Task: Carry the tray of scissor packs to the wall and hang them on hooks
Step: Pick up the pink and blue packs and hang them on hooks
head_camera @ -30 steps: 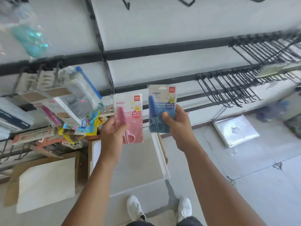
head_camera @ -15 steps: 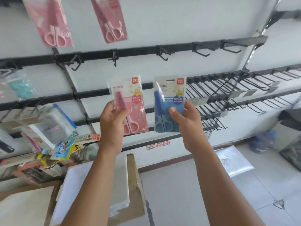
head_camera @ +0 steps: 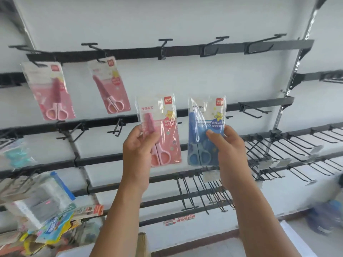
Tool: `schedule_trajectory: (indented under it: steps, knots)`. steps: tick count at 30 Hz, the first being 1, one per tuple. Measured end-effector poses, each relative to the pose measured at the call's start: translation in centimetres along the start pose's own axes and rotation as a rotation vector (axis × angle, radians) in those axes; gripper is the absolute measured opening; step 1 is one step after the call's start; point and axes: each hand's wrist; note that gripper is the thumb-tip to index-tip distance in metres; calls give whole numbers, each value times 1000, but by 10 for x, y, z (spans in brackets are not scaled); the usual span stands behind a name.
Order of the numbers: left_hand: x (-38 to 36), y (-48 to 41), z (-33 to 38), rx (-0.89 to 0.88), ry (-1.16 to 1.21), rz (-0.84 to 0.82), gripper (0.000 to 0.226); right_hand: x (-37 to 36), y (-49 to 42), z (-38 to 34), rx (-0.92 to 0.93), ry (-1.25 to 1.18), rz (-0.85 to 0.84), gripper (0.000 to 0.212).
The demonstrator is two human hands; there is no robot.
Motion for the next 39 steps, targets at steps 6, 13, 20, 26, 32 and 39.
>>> schedule_trajectory:
  steps: [6, 13, 20, 26, 32, 39]
  knots:
    - [-11, -71, -5, -119, 10, 12, 13, 4, -71, -1, 52, 91, -1, 9]
    - [-25, -134, 4, -210, -37, -22, 13, 1, -130, -15, 157, 94, -4, 19]
    - [-43, -155, 1, -231, -89, 13, 11, 16, -159, -22, 188, 63, -51, 17]
    - [-56, -156, -2, -257, -159, 53, 19, 31, -171, -27, 172, 21, -93, 26]
    - [-58, -163, -16, -209, -222, 153, 17, 45, -176, -31, 151, 2, -78, 17]
    - [-58, -168, -21, -179, -194, 222, 12, 48, -195, -41, 124, 35, -79, 16]
Point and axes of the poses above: each hand's wrist, its own y-axis away from the middle knuckle, its own x-axis out of the back of the hand, z = x × y, and after that the axes turned 8 degrees about -z, right-handed
